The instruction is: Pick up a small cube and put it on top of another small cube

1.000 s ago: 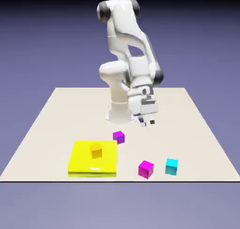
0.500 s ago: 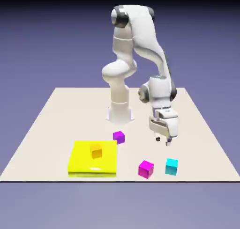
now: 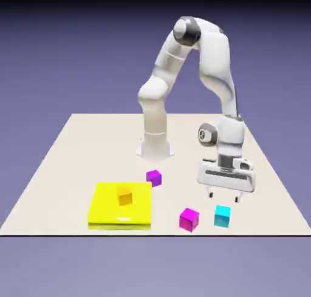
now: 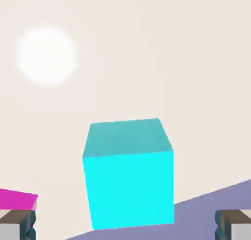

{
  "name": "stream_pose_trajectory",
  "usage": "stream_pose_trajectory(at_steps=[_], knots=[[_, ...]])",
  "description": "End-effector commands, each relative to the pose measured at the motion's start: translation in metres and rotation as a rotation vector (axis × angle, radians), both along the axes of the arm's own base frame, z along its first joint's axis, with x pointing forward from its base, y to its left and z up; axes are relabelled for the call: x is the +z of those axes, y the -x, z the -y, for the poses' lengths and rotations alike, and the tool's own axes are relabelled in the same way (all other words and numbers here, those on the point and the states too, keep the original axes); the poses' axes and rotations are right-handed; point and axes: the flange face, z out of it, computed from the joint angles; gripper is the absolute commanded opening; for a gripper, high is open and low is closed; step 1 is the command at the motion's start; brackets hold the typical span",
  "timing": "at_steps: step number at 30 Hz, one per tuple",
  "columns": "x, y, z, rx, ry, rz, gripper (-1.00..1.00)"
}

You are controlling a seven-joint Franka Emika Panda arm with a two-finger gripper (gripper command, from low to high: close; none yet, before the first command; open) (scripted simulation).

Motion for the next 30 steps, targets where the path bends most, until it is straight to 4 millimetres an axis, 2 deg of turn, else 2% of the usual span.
stream_pose_trajectory(at_steps=[1, 6, 7, 8, 9, 14, 16, 22, 29, 30], knots=[[-0.009, -0.004, 0.0, 0.001, 0.003, 0.004, 0.0], [-0.063, -0.017, 0.005, 0.001, 0.001, 0.001, 0.0], [-0.067, -0.017, 0.005, 0.0, 0.0, 0.0, 0.0], [-0.067, -0.017, 0.005, 0.0, 0.0, 0.0, -1.0], [-0.067, -0.017, 0.005, 0.0, 0.0, 0.0, -1.0], [-0.012, -0.005, 0.0, 0.002, 0.004, 0.005, -1.0], [0.003, -0.002, 0.004, -0.025, -0.003, -0.004, -1.0], [0.027, -0.019, 0.042, -0.238, -0.013, -0.019, -1.0], [0.054, -0.032, 0.096, -0.5, -0.001, -0.001, -1.0], [0.054, -0.032, 0.098, -0.507, 0.0, 0.0, -1.0]])
